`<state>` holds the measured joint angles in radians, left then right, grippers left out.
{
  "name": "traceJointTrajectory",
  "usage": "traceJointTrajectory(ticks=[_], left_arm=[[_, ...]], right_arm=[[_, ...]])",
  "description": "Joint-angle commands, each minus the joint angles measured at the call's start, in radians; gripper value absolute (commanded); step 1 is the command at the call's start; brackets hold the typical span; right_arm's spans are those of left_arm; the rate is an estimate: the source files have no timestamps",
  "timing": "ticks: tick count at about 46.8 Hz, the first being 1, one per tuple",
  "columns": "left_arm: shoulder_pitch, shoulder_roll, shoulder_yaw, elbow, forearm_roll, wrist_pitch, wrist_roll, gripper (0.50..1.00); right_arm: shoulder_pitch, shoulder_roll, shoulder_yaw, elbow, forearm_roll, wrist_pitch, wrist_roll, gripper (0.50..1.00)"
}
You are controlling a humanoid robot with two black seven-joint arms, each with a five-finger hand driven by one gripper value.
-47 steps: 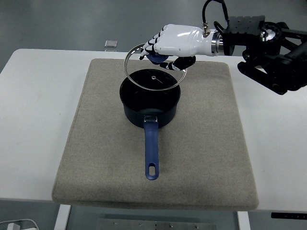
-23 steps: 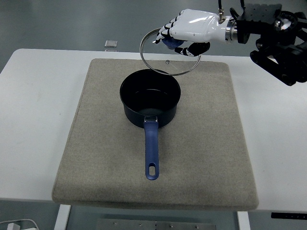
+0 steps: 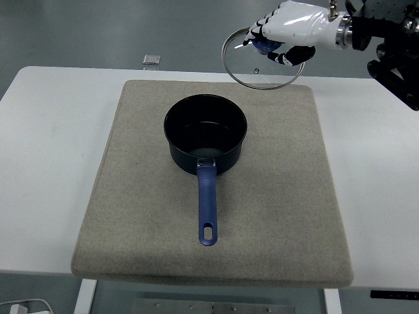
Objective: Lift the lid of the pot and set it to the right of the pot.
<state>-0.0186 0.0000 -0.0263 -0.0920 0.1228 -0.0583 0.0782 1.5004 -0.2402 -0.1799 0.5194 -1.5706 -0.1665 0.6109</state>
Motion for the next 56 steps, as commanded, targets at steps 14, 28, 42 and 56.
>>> traceJointTrajectory(ticks=[14,28,42,56], left_arm=[[0.000,0.000,-0.001,0.000,0.000,0.000,0.000,1.000],[0.000,0.000,-0.001,0.000,0.000,0.000,0.000,1.000],[0.000,0.000,-0.001,0.000,0.000,0.000,0.000,1.000],[0.000,0.000,0.000,0.000,0.000,0.000,0.000,1.000]], right_arm=[[-0.012,-0.054,-0.075,-0.007,0.003,0.001,0.000,0.500],[-0.061,-0.080,-0.090,-0.004,0.003,0.001,0.000,0.500],[-0.109,-0.103,-0.098,-0.001,0.003,-0.004,0.000,0.500],[-0.147,-0.105,-0.101,0.001,0.046,-0.007,0.000,0.500]])
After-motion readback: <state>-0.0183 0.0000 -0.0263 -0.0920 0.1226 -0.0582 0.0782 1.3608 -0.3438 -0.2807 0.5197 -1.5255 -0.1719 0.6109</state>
